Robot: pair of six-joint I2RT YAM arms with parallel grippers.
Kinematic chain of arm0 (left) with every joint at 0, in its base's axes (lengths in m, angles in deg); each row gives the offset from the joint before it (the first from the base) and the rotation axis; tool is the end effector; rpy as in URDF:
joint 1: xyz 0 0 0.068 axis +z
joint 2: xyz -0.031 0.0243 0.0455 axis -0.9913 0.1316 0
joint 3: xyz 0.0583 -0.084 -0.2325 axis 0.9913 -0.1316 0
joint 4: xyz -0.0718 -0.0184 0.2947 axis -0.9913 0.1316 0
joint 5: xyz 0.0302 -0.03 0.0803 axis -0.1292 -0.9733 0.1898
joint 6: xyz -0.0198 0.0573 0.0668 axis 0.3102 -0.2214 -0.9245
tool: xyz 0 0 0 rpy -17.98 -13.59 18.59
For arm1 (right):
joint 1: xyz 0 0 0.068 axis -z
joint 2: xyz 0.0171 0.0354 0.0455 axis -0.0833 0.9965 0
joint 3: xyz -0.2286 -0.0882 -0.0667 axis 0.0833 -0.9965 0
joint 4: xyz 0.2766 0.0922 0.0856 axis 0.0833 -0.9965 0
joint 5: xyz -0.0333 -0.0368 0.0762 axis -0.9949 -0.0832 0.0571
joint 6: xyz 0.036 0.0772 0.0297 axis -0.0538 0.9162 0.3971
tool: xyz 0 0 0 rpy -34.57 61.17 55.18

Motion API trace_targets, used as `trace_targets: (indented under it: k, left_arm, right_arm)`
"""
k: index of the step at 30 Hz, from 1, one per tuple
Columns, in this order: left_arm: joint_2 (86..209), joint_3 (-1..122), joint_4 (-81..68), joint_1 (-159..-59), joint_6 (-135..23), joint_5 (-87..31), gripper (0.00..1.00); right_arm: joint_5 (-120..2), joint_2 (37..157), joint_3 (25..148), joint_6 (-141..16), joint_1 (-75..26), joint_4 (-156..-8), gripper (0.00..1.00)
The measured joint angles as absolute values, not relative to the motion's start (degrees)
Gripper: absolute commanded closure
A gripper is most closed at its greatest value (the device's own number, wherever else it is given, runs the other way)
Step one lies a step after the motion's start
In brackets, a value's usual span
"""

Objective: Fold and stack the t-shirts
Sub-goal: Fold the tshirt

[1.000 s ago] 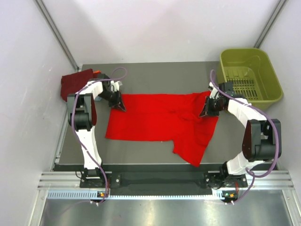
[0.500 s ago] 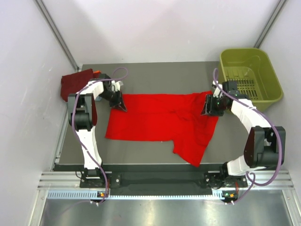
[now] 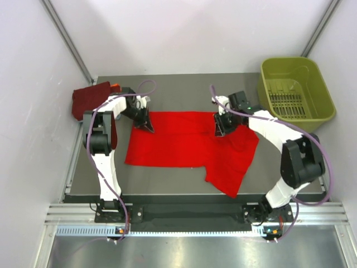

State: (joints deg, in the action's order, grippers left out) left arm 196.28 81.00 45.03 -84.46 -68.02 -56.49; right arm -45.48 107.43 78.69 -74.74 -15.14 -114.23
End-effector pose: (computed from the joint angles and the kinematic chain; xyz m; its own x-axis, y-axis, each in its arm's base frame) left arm 0.4551 -0.0644 0.0778 -0.9875 0.0363 -0.1533 0.1212 0.7967 -0.5921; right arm 0.3655 0.1632 0.1726 -0.7281 -0.3615 -0.5824 -0.5803 0.7773 0.2430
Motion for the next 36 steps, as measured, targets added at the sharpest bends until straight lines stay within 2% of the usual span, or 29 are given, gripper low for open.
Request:
trace_targets:
  k: [3, 17, 36]
  left_arm:
    - [196.2, 81.0, 44.9, -84.4, -68.0, -56.8, 1.00]
    - [196.2, 81.0, 44.6, -84.4, -66.2, -58.4, 1.00]
    - [196.2, 81.0, 44.6, -84.3, -65.5, -58.9, 1.00]
  right_arm:
    - [-45.8, 111.2, 78.7, -75.7, -16.0, -114.2, 0.74]
    - [-49.4, 120.4, 82.8, -78.4, -16.9, -113.8, 0.72]
    - [-49.9, 121.7, 83.2, -78.8, -18.4, -114.3, 0.71]
